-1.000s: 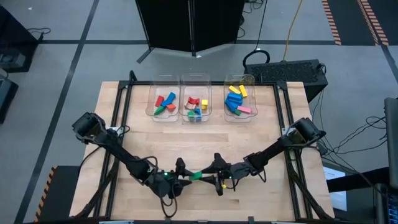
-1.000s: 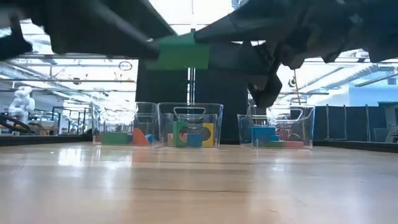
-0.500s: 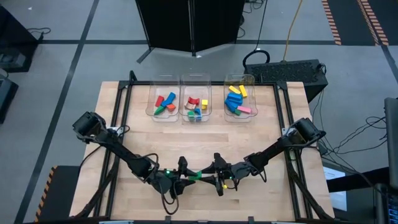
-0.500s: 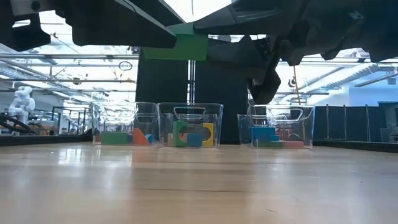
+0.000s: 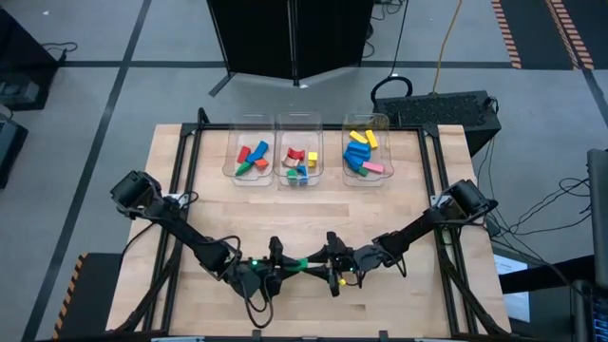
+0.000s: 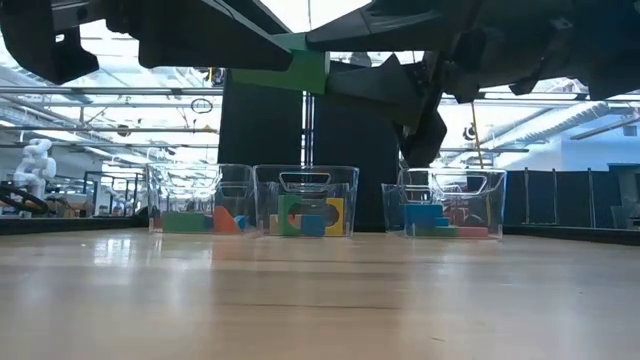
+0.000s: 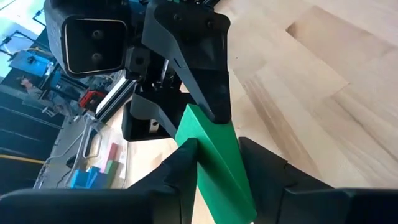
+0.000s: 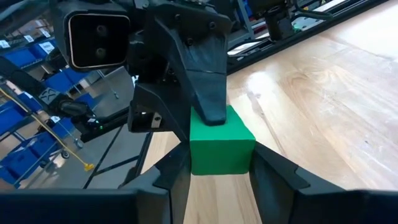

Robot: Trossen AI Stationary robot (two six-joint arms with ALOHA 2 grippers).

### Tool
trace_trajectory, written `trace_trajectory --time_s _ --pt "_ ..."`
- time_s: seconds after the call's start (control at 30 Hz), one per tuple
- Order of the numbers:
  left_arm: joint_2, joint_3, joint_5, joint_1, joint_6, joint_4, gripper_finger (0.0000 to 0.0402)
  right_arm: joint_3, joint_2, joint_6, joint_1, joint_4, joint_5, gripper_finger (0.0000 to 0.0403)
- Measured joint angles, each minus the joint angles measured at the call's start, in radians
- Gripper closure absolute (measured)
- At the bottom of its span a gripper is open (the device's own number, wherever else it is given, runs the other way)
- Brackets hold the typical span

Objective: Sort blocks by size
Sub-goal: Put the green triangular block into the left transparent bin

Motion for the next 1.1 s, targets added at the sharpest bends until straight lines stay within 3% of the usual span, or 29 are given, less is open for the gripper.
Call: trace_trajectory --time_s 0.2,0.53,0.8,0.97,1.1 --pt "0.0 0.0 -0.004 -0.001 -0.004 0.011 0.0315 0.0 0.0 0.013 0.0 0.001 -0.031 0.027" --pt "-0.016 -0.001 -0.145 -0.018 -0.057 -0.004 0.0329 0.005 -0.002 0.003 -0.001 0.005 0.042 0.027" --pt "-0.143 -0.002 -0.159 0.023 -0.188 -0.201 0.0331 0.009 -0.044 0.023 -0.001 -0.092 0.164 0.027" --pt "-0.246 -0.002 -0.226 0.078 -0.216 -0.312 0.0332 0.003 -0.093 0.021 0.01 -0.258 0.133 0.027" --pt "-0.342 -0.002 -0.204 0.131 -0.218 -0.395 0.0331 0.004 -0.127 0.026 0.014 -0.303 0.183 0.027"
